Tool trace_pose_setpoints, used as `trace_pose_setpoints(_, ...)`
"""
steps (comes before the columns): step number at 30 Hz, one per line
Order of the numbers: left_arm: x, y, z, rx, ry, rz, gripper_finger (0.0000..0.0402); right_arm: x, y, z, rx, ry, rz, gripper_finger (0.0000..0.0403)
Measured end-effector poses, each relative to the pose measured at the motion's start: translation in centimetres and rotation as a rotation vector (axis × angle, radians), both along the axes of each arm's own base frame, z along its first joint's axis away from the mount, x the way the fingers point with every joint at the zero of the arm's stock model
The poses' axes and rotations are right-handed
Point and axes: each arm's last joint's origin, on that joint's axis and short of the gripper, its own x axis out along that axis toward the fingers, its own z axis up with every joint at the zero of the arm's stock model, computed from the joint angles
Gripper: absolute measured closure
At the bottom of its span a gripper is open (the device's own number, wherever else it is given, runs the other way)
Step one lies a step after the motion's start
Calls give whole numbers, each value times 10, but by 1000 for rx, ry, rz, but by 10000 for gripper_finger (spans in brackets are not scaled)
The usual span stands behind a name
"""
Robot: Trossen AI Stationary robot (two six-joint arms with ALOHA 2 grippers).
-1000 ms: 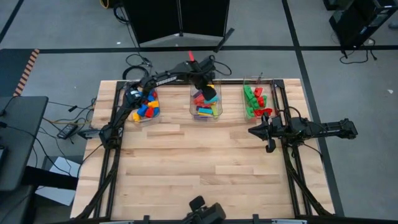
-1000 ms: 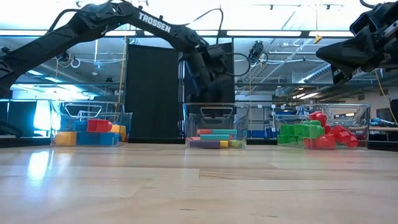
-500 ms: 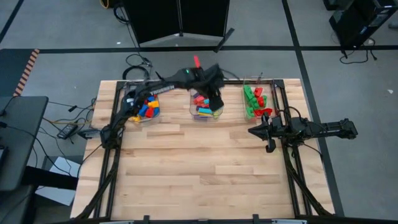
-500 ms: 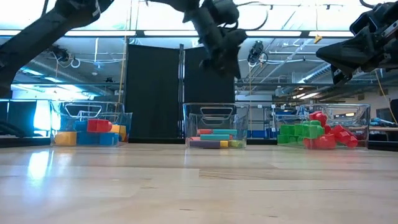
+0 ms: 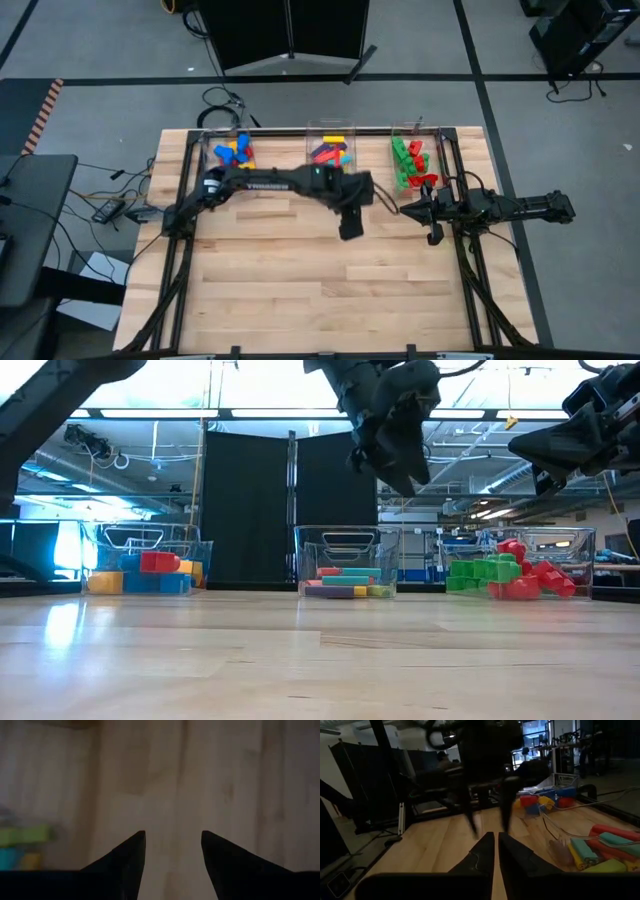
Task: Sort blocks by size
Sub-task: Return to Home Position
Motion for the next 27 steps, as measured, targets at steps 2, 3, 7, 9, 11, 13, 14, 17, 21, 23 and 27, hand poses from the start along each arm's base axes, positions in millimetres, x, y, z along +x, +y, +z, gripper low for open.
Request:
trace_pose_setpoints(2, -2, -12, -5, -1, -10, -24, 200, 0, 0, 0, 0, 0, -1, 368)
trace_pose_setpoints(3, -3, -17, -4, -1, -30, -34, 200, 0, 0, 0, 0, -1, 0, 369)
trace_pose_setpoints(7, -23, -26, -4, -18, -79, -33, 200, 0, 0, 0, 0, -1, 0, 371)
trace_pose_setpoints(9, -41, -25, -5, -22, -116, -20, 200, 0, 0, 0, 0, -1, 0, 371)
trace_pose_setpoints(11, -66, -25, -8, -30, -138, 0, 200, 0, 0, 0, 0, -3, -1, 369)
trace_pose_setpoints(13, -93, -25, -9, -45, -195, 15, 200, 0, 0, 0, 0, -3, -1, 367)
trace_pose_setpoints(14, -109, -25, -10, -54, -222, 21, 200, 0, 0, 0, 0, -4, -1, 366)
trace_pose_setpoints(17, -155, -26, -17, -71, -317, 26, 200, 0, 0, 0, 0, -2, 0, 364)
trace_pose_setpoints(21, -216, -24, -28, -90, -425, 34, 200, 0, 0, 0, 0, -2, -2, 365)
trace_pose_setpoints(23, -243, -23, -35, -96, -475, 36, 200, 0, 0, 0, 0, 0, -1, 367)
trace_pose_setpoints(27, -289, -21, -46, -122, -590, 48, 200, 0, 0, 0, 0, 0, -2, 370)
